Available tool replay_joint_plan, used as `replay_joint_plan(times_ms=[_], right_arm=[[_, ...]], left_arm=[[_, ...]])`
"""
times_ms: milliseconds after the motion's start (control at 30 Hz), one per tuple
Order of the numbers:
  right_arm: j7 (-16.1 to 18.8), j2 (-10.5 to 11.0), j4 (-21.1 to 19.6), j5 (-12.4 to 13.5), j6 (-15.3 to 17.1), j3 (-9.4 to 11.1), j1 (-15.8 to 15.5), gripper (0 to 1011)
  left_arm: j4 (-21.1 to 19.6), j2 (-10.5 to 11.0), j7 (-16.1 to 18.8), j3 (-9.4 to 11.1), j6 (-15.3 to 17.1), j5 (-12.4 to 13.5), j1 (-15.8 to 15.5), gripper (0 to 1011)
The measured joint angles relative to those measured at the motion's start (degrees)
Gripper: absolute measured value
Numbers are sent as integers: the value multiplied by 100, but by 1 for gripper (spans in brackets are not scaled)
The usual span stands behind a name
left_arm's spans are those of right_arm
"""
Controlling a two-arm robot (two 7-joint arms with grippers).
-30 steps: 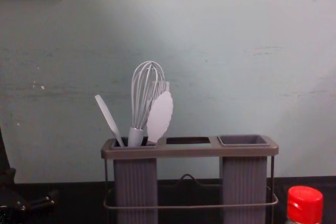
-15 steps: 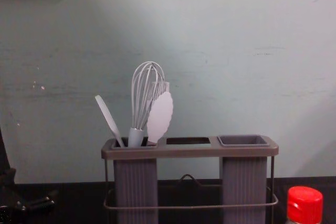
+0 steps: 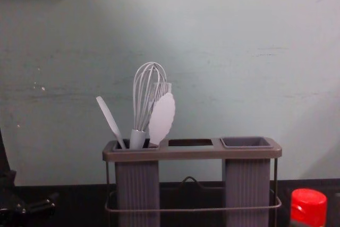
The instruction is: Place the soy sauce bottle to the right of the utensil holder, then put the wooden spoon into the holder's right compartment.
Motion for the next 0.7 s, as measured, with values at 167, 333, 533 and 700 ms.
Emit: replay_joint_plan(times_ms=[167,333,533,700], right_arm=[[87,-241,201,-142,128,-130,330,1004],[110,-424,354,-228,163,-159,478,1004],[137,-586,464,-370,163,-161,572,1004],[151,-708,506,-485,156,-145,602,893]], left_arm=[[0,0,0,0,0,0,0,1011],[0,0,0,0,0,0,0,1011],[0,0,0,0,0,0,0,1011],[0,0,0,0,0,0,0,1011]])
